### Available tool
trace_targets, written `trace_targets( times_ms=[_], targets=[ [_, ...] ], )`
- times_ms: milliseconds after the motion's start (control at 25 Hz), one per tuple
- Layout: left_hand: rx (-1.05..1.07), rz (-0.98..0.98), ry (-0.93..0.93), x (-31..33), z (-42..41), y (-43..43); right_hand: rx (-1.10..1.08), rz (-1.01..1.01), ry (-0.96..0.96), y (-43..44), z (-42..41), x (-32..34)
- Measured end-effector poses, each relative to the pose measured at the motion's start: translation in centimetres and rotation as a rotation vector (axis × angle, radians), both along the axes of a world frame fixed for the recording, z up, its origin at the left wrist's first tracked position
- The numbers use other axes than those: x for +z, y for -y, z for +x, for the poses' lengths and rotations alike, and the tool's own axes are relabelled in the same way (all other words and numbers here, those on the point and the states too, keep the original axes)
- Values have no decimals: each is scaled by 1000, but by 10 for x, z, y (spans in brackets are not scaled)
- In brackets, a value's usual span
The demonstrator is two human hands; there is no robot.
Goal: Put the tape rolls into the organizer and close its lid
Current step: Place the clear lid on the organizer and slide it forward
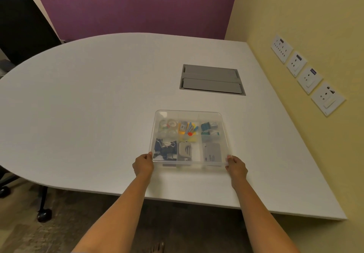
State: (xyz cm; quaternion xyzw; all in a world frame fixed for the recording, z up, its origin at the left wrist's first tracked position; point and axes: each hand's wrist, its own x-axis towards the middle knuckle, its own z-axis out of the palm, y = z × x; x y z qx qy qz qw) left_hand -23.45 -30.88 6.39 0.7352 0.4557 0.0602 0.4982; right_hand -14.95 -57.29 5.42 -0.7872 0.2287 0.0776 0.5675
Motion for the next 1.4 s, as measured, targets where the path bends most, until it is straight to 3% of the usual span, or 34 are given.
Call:
trace_targets(
  times_ms=[120, 240, 320, 440, 680, 1000, 1400],
  targets=[
    [-51, 81, 5, -1, 0, 3, 55, -108, 23, -5, -2, 1],
    [-198, 193, 31, -2, 6, 3, 230, -447, 178, -12, -2, -1],
    [-333, 385, -16, -3, 15, -1, 364, -681, 253, -18, 5, 0],
    [-510, 617, -107, -5, 38, -7, 529, -857, 287, -29, 28, 1],
    [-655, 741, -196, -13, 91, -19, 660, -927, 255, -55, 84, -1],
    [-694, 749, -201, -19, 161, -36, 722, -973, 300, -79, 153, -5],
    [-673, 787, -186, -31, 171, -40, 673, -1030, 353, -86, 162, -16]
  ],
)
